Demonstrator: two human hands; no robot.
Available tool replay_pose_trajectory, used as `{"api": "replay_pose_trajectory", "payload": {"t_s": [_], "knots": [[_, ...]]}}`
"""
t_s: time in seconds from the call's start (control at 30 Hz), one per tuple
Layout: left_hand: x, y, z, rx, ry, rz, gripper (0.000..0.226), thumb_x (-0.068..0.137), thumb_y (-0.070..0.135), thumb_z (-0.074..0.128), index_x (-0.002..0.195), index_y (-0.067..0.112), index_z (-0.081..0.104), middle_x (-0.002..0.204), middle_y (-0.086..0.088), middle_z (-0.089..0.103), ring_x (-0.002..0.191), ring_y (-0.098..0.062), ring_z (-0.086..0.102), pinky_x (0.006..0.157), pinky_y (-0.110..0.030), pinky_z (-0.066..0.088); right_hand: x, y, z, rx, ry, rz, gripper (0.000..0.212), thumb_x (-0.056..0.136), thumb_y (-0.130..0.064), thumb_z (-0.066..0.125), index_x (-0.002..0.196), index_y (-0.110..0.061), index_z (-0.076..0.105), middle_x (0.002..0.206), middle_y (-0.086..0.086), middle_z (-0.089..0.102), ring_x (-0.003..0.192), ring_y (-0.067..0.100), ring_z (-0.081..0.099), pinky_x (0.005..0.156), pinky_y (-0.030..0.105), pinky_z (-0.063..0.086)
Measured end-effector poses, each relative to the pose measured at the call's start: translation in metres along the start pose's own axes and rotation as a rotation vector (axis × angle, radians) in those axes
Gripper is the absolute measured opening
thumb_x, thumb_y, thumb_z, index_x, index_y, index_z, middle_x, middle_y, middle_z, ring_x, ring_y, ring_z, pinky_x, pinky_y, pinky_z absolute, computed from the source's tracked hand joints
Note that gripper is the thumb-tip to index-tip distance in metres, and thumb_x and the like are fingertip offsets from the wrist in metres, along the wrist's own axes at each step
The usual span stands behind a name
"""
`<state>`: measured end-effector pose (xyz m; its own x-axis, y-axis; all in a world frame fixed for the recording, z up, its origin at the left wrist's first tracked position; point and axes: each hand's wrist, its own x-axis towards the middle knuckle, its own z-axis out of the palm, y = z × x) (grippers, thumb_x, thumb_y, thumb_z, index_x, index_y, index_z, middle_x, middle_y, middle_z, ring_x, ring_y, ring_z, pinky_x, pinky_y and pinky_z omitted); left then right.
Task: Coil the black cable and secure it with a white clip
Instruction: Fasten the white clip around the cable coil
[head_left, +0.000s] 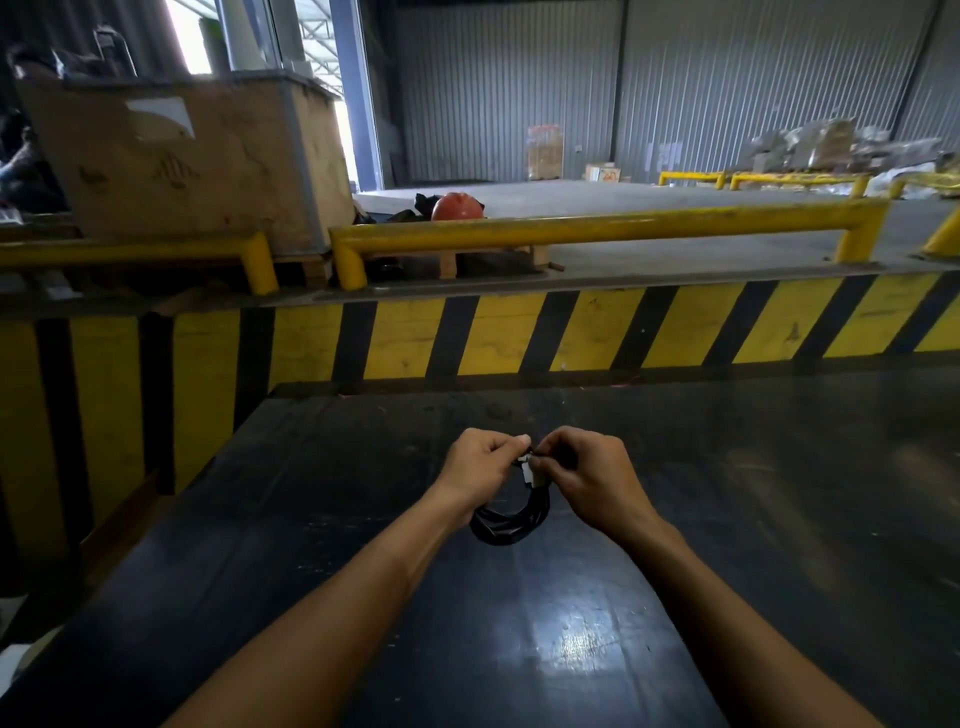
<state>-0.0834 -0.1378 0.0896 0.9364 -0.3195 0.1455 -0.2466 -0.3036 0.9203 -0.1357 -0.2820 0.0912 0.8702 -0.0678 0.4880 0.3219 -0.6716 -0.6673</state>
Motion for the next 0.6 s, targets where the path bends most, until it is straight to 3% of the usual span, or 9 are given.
{"api": "replay_pose_trajectory", "payload": {"t_s": [0.3,0.5,0.6], "knots": [[-0.001,0.004,0.002,-0.016,-0.042,-0.026,0.046,0.092,0.031,0.056,0.051,0.016,0.043,0.047,0.001,0.031,0.042,-0.012,0.026,0.041,-0.023,0.022,-0.017,0.009,0.007,0.199,0.140,-0.042,0.011,0.082,-0.008,0.069,0.075,-0.013,0.063,0.073,0.004,0.068,0.066,0.014,0.064,0.060,0.033,0.053],[0.000,0.004,0.006,0.023,-0.028,-0.041,0.042,0.091,0.029,0.057,0.054,0.010,0.051,0.044,0.002,0.032,0.039,-0.011,0.028,0.040,-0.020,0.024,-0.024,0.003,0.003,0.237,0.175,-0.139,0.007,0.082,-0.001,0.067,0.076,-0.004,0.064,0.080,-0.009,0.065,0.073,0.001,0.063,0.061,0.010,0.047],[0.001,-0.001,0.000,0.011,0.042,-0.086,0.040,0.091,0.029,0.057,0.056,0.010,0.055,0.044,0.002,0.035,0.040,-0.012,0.031,0.041,-0.022,0.025,-0.026,-0.006,-0.004,0.317,0.171,-0.145,0.015,0.084,-0.001,0.064,0.076,-0.013,0.059,0.083,-0.008,0.066,0.071,0.001,0.063,0.062,0.012,0.049]]}}
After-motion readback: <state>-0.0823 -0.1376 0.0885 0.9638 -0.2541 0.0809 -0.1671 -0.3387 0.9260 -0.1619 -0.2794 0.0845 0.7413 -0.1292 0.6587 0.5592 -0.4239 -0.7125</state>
